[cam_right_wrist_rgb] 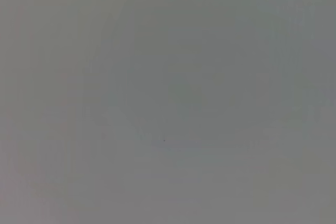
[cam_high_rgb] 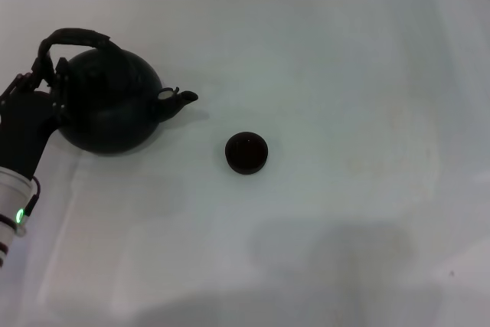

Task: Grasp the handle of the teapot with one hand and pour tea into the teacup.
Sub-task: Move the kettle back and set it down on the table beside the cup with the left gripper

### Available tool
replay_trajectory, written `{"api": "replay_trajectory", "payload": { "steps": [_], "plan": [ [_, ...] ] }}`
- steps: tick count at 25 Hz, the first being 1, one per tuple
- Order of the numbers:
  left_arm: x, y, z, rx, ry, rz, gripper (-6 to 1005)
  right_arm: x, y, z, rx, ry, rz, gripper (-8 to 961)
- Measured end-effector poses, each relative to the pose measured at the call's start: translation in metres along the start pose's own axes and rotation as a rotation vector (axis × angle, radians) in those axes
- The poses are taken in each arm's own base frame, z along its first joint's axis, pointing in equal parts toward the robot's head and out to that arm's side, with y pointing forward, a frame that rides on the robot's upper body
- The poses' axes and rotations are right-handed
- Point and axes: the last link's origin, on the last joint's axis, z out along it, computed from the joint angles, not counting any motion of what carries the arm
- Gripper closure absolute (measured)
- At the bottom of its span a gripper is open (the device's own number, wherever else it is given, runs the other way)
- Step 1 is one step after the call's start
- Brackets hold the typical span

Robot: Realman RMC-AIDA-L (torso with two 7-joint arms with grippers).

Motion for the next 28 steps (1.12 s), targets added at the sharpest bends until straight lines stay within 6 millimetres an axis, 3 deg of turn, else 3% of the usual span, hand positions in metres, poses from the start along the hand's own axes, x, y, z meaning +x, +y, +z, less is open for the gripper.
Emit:
{"api": "replay_trajectory", "payload": {
  "steps": [12,28],
  "plan": [
    [0.002,0.002,-0.009,-0.033,0.023,0.011,666,-0.002,0.000,0.003,0.002,0.003,-0.004,141],
    [0.001,-0.002,-0.019,-0.015,0.035,0.008,662,-0.002,0.000,0.003,-0.001,0.004,-0.007,141]
  ]
}}
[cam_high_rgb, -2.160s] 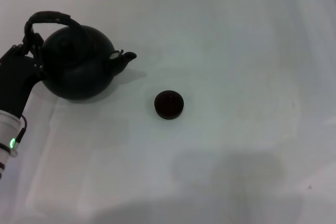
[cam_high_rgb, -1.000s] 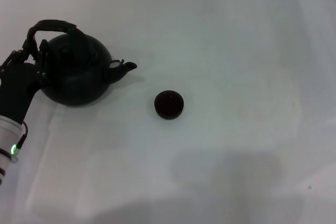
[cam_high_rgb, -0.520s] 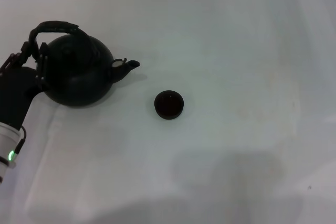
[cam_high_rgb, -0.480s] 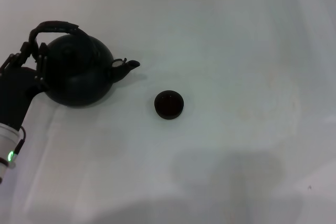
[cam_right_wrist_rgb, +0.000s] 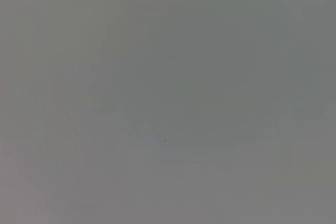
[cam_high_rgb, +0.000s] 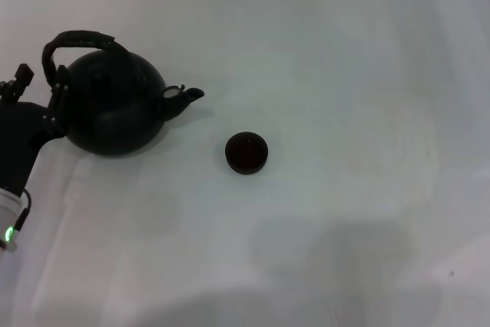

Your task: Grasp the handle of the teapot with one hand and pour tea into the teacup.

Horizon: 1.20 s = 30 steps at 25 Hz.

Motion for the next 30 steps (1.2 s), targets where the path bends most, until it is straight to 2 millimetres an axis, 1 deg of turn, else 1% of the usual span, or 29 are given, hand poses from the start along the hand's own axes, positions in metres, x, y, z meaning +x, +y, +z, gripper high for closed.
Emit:
{"api": "replay_trajectory", "payload": {
  "steps": [7,11,13,16,22,23,26,28,29,30],
  "plan": [
    [-0.001,0.005,0.000,-0.039,-0.008,0.010,439,0.000,-0.001,0.000,0.003,0.001,0.001,142],
    [0.000,0.013,-0.007,-0.099,0.008,0.022,309,0.000,-0.001,0.000,0.005,0.001,0.001,142],
    [0.003,0.017,-0.013,-0.130,0.032,0.037,310,0.000,-0.001,0.000,0.005,0.000,0.001,141],
    [0.008,0.017,-0.025,-0.129,0.081,0.047,310,-0.003,-0.001,0.002,0.003,-0.005,-0.004,141],
    [0.013,0.008,-0.043,-0.054,0.132,0.030,312,-0.004,0.000,0.003,-0.003,-0.009,-0.010,142],
    [0.013,0.008,-0.043,-0.054,0.132,0.030,312,-0.004,0.000,0.003,-0.003,-0.009,-0.010,142],
    [0.016,0.003,-0.052,-0.005,0.164,0.024,313,-0.004,0.000,0.003,-0.004,-0.009,-0.010,142],
    [0.020,-0.004,-0.061,0.053,0.198,0.023,314,-0.004,-0.001,0.003,-0.003,-0.008,-0.010,142],
    [0.020,-0.004,-0.061,0.053,0.198,0.023,314,-0.004,-0.001,0.003,-0.002,-0.008,-0.010,142],
    [0.023,-0.017,-0.069,0.155,0.222,0.028,314,-0.003,-0.001,0.003,-0.002,-0.007,-0.011,142]
  ]
}}
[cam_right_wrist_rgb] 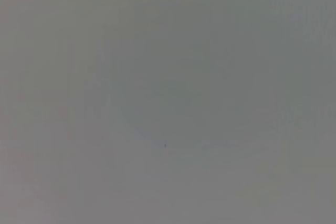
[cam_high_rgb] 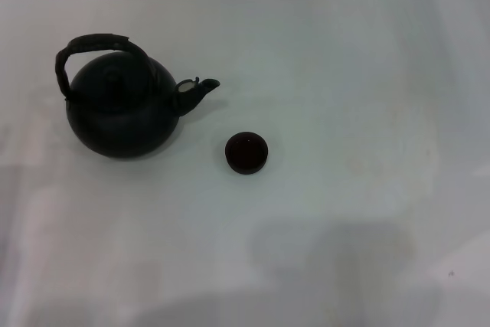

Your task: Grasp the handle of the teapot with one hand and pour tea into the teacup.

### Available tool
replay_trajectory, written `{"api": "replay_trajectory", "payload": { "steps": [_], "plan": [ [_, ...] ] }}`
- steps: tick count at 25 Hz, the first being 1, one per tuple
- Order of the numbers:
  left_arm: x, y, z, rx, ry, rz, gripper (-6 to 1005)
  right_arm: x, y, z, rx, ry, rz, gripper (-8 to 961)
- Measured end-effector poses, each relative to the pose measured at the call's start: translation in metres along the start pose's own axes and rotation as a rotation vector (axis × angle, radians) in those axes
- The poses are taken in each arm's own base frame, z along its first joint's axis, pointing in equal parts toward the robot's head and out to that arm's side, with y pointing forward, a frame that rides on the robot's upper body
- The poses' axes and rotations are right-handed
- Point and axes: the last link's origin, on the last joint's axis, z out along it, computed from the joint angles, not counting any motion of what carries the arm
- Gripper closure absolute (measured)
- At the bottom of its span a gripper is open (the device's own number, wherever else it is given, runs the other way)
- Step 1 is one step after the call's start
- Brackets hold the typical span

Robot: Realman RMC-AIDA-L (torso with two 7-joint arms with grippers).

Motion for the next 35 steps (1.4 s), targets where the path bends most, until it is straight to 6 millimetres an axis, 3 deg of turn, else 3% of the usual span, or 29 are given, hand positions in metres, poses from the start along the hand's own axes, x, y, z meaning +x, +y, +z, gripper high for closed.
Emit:
{"api": "replay_trajectory", "payload": {
  "steps": [5,10,20,35],
  "plan": [
    [-0.004,-0.026,-0.006,0.167,-0.034,0.024,315,0.002,0.004,-0.001,-0.025,0.012,-0.017,141],
    [-0.021,-0.041,0.005,0.218,-0.148,-0.022,317,0.007,0.018,-0.002,-0.103,0.032,-0.057,141],
    [-0.027,-0.039,0.031,0.165,-0.185,-0.039,317,0.015,0.021,-0.008,-0.112,0.057,-0.042,142],
    [-0.023,-0.042,0.050,0.131,-0.161,-0.007,317,0.018,0.023,-0.009,-0.106,0.069,-0.027,146]
  ]
}}
